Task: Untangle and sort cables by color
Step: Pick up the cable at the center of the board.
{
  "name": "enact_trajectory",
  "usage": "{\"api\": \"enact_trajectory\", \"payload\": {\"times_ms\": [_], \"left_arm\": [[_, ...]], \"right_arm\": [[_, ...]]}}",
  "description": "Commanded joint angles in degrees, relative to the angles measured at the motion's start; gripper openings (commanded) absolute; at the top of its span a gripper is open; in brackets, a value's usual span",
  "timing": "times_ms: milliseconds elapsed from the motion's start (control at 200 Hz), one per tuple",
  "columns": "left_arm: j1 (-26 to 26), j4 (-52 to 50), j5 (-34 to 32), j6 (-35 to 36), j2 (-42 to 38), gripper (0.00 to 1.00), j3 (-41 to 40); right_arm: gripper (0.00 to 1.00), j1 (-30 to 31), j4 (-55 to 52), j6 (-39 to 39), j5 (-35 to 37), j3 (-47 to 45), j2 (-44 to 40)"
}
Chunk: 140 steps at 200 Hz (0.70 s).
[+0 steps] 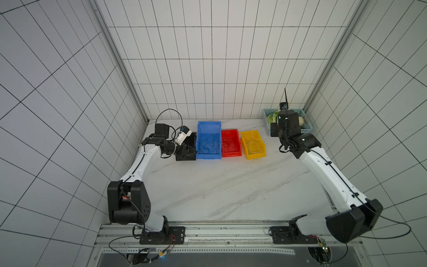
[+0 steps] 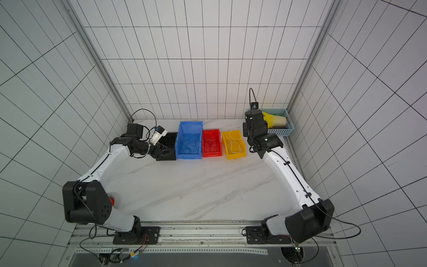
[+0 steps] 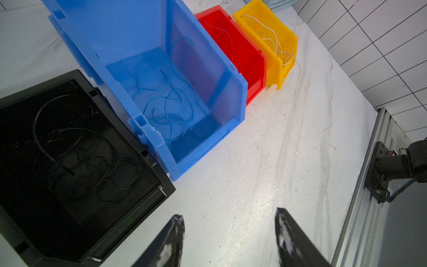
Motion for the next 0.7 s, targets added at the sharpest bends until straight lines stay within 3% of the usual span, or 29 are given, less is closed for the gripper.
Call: {"api": "enact_trajectory", "payload": {"times_ms": [0,295,695], "left_arm": [[-0.2,0.2,0.8,1.0,-1.0,0.6,-0.7],[-0.2,-0.2,0.7,1.8,-1.6,0.59,-1.3],[-0.3,-0.7,0.8,2.1,-1.3,0.58,-1.3]], "right_arm": [[0.0,-1.4,2.2,0.5,-2.5,4.7,3.9],[0.0,-2.2,3.2,2.3,-2.5,11.0,12.0],[0.0,-2.3,2.1,3.5,-5.8,13.5,10.6]]}}
